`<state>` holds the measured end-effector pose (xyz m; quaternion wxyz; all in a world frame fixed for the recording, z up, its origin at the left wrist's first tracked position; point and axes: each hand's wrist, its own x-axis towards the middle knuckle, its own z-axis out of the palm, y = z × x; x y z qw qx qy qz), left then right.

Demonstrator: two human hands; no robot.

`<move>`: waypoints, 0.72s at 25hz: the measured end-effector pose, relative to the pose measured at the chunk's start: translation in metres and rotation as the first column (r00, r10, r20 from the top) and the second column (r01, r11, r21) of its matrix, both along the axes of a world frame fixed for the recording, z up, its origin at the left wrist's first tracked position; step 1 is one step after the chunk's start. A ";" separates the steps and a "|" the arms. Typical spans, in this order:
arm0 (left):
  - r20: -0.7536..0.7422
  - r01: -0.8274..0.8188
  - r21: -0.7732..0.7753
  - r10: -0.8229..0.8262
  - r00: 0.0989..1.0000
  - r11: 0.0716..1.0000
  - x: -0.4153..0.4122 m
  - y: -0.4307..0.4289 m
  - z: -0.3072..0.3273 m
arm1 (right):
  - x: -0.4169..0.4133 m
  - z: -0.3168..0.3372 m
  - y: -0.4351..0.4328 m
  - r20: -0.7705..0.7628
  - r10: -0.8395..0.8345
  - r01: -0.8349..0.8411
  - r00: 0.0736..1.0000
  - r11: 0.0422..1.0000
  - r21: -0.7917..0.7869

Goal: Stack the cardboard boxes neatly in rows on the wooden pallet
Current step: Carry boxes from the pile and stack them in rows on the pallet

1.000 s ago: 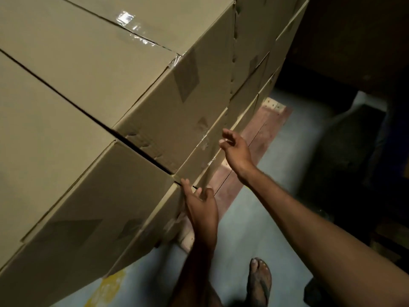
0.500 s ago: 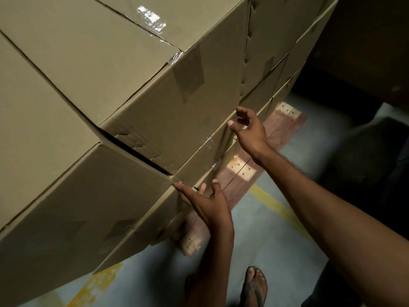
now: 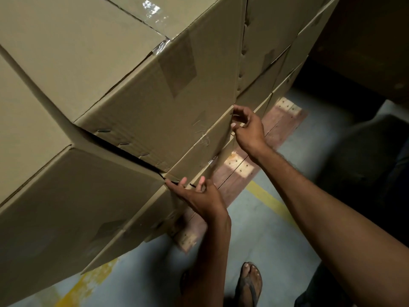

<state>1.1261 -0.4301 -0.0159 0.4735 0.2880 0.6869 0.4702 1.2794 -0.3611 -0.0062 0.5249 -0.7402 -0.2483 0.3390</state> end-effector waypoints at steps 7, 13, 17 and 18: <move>0.010 0.080 -0.024 -0.079 0.997 0.997 0.002 -0.019 0.010 | 0.008 0.006 -0.007 0.007 0.044 -0.043 0.999 0.999 -0.019; -0.011 -0.022 -0.019 0.022 1.000 1.000 -0.002 -0.005 0.012 | 0.007 0.006 -0.012 -0.020 0.083 -0.083 0.996 0.997 -0.009; 0.072 -0.102 -0.010 0.102 0.992 0.995 0.004 0.004 0.014 | 0.015 0.011 -0.014 -0.039 0.120 -0.121 0.992 0.992 -0.032; 0.085 -0.099 -0.011 0.100 0.991 0.995 0.004 0.004 0.013 | 0.018 0.014 -0.013 -0.045 0.126 -0.127 0.991 0.991 -0.037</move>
